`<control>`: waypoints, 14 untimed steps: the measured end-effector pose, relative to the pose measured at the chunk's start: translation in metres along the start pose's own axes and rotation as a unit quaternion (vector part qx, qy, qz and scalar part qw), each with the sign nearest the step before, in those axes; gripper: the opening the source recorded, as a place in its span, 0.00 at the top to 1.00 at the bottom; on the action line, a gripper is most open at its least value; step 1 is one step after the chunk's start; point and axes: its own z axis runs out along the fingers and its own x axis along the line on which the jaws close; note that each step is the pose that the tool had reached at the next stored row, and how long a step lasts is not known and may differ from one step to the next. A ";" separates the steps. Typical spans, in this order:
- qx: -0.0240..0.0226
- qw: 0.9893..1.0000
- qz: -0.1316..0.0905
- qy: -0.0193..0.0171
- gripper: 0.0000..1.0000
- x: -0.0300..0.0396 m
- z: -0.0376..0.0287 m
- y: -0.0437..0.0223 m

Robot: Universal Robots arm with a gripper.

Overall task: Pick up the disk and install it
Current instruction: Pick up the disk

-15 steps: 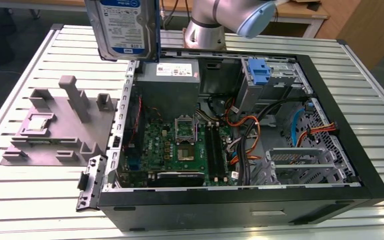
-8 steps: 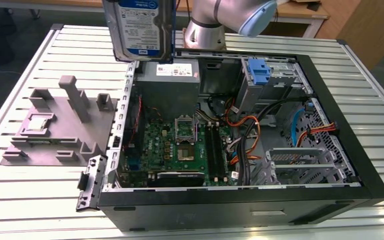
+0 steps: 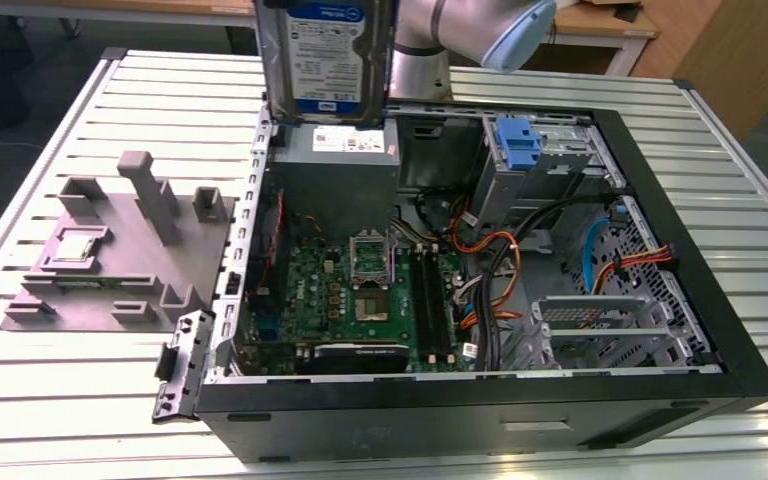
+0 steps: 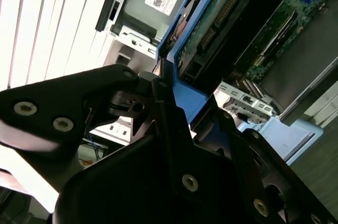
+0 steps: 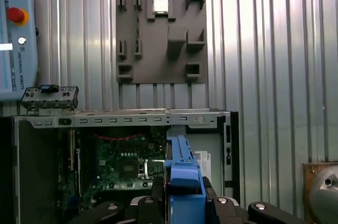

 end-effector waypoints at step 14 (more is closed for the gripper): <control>0.000 1.000 0.000 0.000 0.64 0.0294 0.0054 -0.0214</control>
